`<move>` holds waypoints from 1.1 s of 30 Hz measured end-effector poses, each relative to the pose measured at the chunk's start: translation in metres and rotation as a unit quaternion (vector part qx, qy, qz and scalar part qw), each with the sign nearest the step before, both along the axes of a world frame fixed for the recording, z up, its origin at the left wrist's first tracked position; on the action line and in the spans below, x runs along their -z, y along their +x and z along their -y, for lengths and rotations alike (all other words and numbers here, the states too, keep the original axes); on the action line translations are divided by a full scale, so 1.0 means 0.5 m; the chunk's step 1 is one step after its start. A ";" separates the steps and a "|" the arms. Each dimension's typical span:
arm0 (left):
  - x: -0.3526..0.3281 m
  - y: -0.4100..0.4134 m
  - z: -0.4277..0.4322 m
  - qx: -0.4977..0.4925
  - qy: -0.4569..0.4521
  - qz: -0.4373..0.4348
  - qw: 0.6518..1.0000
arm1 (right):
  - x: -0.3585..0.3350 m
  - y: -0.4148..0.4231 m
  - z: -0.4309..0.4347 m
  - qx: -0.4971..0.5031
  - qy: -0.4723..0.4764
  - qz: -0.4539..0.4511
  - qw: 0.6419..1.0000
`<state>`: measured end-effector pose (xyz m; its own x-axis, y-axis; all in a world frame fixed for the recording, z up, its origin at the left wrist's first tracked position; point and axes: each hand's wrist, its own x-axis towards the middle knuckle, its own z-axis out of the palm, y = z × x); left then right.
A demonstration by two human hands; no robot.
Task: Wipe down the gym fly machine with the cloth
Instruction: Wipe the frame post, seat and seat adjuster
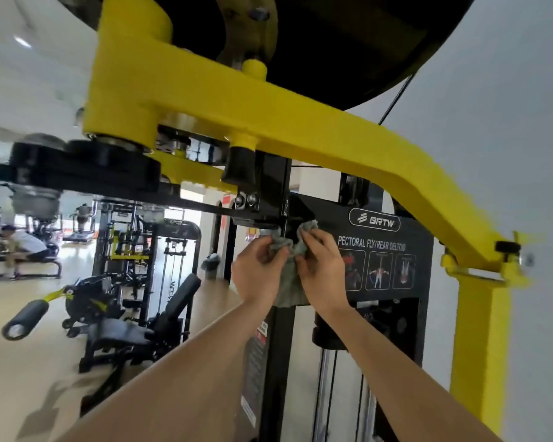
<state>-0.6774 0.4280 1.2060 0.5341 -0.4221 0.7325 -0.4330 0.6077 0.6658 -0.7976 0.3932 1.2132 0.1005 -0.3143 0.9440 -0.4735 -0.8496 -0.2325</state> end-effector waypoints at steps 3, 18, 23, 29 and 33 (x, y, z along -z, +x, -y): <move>0.016 -0.003 0.003 -0.020 0.002 0.011 1.000 | 0.032 -0.001 0.018 -0.016 -0.021 -0.018 0.999; 0.217 0.006 -0.046 -0.035 0.130 0.052 0.990 | 0.282 -0.008 -0.016 -0.118 0.122 0.063 0.984; 0.330 0.013 -0.059 -0.011 0.175 0.058 0.983 | 0.376 -0.009 -0.041 -0.177 0.281 0.129 0.934; 0.458 0.022 -0.070 0.010 0.269 0.040 0.962 | 0.454 -0.044 -0.054 -0.194 0.377 0.059 0.904; 0.515 0.024 -0.071 0.002 0.315 0.043 0.948 | 0.498 -0.053 -0.056 -0.206 0.420 0.048 0.882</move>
